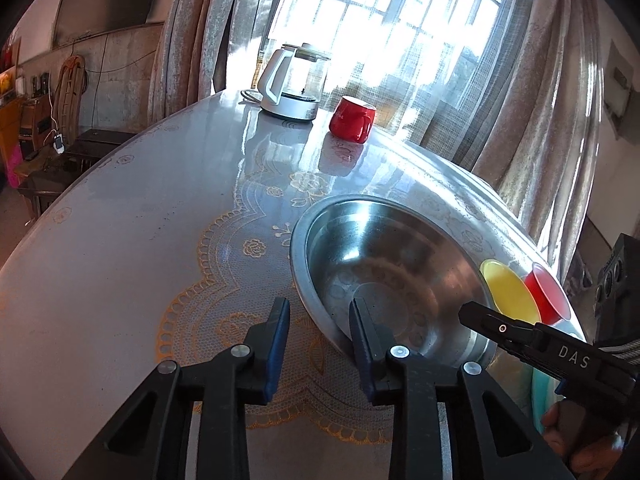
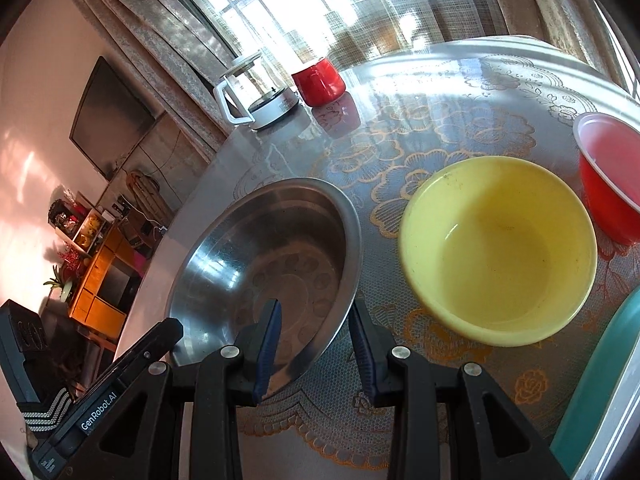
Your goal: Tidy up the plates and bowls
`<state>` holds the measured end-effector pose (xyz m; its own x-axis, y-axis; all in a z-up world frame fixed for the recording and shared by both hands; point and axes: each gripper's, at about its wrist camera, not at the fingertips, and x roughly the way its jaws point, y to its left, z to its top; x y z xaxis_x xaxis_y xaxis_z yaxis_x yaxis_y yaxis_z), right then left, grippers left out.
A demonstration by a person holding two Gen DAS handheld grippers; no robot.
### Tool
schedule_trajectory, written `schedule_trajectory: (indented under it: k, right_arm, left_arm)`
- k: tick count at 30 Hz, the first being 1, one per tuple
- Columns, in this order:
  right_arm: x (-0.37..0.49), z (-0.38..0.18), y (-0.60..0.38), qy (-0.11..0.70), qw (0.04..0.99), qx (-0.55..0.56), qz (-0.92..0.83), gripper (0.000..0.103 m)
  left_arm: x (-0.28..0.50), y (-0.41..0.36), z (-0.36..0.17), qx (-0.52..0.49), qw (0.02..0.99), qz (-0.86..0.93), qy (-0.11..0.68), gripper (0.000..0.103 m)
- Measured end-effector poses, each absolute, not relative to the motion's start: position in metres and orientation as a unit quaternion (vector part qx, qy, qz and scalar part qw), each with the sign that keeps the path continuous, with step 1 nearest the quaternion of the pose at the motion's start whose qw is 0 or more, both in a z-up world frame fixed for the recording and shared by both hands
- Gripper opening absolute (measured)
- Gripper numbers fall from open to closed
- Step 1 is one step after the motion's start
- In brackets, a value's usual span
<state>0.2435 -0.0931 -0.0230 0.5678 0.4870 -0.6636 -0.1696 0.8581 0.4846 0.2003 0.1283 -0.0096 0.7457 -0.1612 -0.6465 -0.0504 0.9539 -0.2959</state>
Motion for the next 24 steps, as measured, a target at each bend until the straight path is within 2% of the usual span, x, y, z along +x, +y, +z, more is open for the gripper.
schedule_trajectory:
  k: [2,7,24]
  right_arm:
    - [0.244,-0.024,-0.091,0.426,0.865,0.184,0.192,0.035]
    - [0.242,-0.023,-0.084,0.424,0.87,0.16,0.195,0.031]
    - [0.207,-0.018,-0.063,0.419,0.865,0.137,0.24,0.031]
  left_arm:
    - [0.201,0.126,-0.009,-0.143,0.924,-0.032,0.354,0.026]
    - [0.197,0.126,-0.007,-0.142,0.926,-0.037,0.348,0.025]
    - [0.13,0.142,0.015,-0.122,0.942,-0.01,0.312,0.026]
